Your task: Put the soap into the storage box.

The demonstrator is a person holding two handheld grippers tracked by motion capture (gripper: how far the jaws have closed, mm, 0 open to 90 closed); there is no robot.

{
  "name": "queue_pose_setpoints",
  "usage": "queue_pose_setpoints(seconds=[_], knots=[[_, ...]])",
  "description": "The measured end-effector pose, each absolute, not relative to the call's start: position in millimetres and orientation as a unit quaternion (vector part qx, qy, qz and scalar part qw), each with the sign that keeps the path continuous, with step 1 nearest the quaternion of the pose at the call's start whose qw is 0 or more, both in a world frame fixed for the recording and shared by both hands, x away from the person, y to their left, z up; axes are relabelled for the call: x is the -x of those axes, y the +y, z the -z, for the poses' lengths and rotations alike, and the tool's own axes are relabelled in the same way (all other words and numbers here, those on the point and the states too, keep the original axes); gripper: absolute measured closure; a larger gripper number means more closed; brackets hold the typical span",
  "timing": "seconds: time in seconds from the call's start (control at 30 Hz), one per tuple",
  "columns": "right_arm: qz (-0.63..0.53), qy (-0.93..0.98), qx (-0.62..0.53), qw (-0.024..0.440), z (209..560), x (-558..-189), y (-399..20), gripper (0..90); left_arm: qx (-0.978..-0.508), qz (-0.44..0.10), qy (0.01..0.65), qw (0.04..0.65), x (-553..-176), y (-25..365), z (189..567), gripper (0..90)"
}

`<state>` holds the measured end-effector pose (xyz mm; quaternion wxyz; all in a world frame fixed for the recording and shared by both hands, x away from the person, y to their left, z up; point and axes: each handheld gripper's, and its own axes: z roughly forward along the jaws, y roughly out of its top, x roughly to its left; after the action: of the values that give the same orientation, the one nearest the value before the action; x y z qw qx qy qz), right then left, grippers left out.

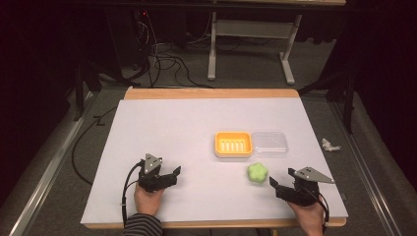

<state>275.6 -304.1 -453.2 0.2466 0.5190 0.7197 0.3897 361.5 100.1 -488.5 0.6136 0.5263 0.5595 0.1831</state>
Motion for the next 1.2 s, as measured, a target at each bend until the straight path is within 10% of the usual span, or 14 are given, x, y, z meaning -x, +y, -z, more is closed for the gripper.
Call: queue_pose_setpoints(seconds=[1.2], knots=[[-0.328,0.797,-0.467,0.196,456,-319,-252,17.8,-0.526,-0.177,0.563,0.613,-362,100,488,20.4]])
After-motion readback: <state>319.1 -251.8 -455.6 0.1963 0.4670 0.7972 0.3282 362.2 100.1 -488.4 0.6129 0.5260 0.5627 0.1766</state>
